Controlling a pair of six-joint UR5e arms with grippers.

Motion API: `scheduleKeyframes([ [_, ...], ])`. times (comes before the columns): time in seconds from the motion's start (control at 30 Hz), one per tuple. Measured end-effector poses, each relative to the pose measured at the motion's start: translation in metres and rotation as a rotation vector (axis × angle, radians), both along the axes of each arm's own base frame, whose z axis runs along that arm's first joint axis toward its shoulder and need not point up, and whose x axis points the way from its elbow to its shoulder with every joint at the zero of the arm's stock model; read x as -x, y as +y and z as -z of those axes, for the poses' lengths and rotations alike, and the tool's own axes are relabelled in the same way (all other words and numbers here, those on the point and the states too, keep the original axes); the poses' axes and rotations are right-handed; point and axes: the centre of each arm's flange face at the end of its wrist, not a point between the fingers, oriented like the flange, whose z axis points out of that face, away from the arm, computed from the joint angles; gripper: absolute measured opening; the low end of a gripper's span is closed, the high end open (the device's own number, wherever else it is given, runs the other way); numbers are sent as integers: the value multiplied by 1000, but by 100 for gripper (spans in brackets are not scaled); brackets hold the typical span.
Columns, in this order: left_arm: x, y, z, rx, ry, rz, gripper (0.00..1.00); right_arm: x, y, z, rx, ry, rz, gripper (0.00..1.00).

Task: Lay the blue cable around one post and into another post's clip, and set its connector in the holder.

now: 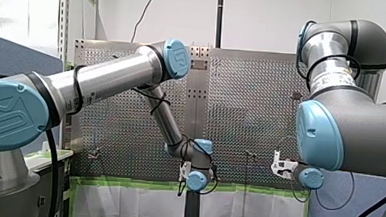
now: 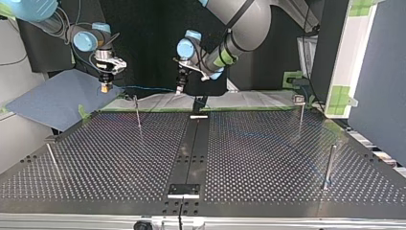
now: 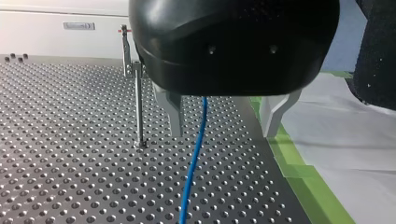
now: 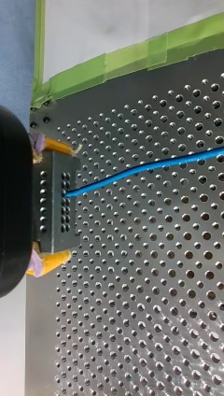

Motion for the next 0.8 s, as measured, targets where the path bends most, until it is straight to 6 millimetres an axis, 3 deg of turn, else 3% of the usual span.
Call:
scheduleKeyframes([
  [0.2,-1,-1,-1,-5,-3,1,78,0,0,0,-1,0,0,0],
  [0.27,-1,-1,-1,-6,-3,-1,61,0,0,0,-1,0,0,0],
  [0.3,-1,-1,-1,-6,-3,-1,61,0,0,0,-1,0,0,0],
  [0.37,-1,0,-1,-8,-4,-1,40,0,0,0,-1,0,0,0],
  [0.4,-1,-1,-1,-8,-4,-1,40,0,0,0,-1,0,0,0],
  [0.47,-1,-1,-1,-7,-5,2,30,0,0,0,-1,0,0,0],
  [0.8,-4,-3,-2,3,-6,24,30,0,0,0,-3,1,0,0],
])
